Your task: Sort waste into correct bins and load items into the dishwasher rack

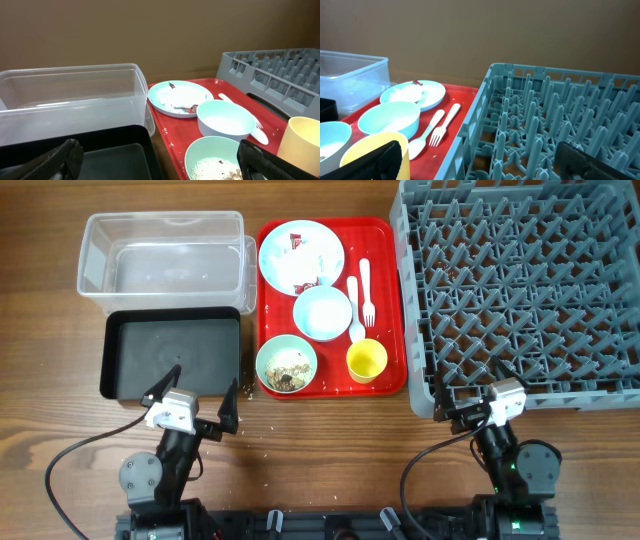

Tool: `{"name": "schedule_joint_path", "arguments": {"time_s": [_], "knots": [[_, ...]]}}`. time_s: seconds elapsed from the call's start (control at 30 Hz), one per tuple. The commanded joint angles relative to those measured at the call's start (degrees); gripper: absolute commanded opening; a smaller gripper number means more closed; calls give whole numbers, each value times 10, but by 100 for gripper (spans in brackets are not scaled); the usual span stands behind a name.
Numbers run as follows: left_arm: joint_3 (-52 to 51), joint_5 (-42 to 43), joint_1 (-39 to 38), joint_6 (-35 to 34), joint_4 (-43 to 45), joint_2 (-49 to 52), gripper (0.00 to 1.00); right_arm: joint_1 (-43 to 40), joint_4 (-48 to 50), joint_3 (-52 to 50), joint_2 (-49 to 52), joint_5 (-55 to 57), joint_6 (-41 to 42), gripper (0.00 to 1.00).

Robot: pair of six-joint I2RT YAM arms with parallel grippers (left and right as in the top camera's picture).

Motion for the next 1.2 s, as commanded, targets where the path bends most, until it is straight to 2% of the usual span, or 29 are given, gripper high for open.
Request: {"name": "schedule_joint_path", "arguments": {"time_s": [0.0,0.17,0.3,0.4,0.53,0.6,0.63,0.7,0.77,0.9,1.07,1.17], "knots": [[1,3,-2,-6,2,12,100,-1,1,18,16,-16,9,100],[94,3,-2,-6,-16,38,100,-1,-29,132,101,-16,5,100],[242,2,-2,-5,-120,186,100,-1,-137,296,235,-37,-58,100],[397,3,-2,-6,-179,366,100,-1,-245,443,348,-37,-81,100],[766,2,-28,1,-423,706,100,-1,-402,601,476,-38,-81,100],[919,-46,-65,2,-516,837,100,-1,-449,642,513,-47,-81,100],[1027,-84,-95,1,-584,928,100,-1,-464,654,530,-65,-79,100],[1167,-88,-146,0,-655,1062,100,-1,-464,653,555,-96,-50,100],[1207,-86,-193,1,-644,1138,100,-1,-465,653,574,-106,44,100],[1206,-75,-263,-3,-549,1243,100,-1,-494,653,612,-103,54,100],[1206,-263,-294,-198,-447,1346,100,-1,-524,651,641,-70,54,100],[1206,-290,-292,-229,-422,1385,100,-1,-524,648,641,-60,54,100]]}}
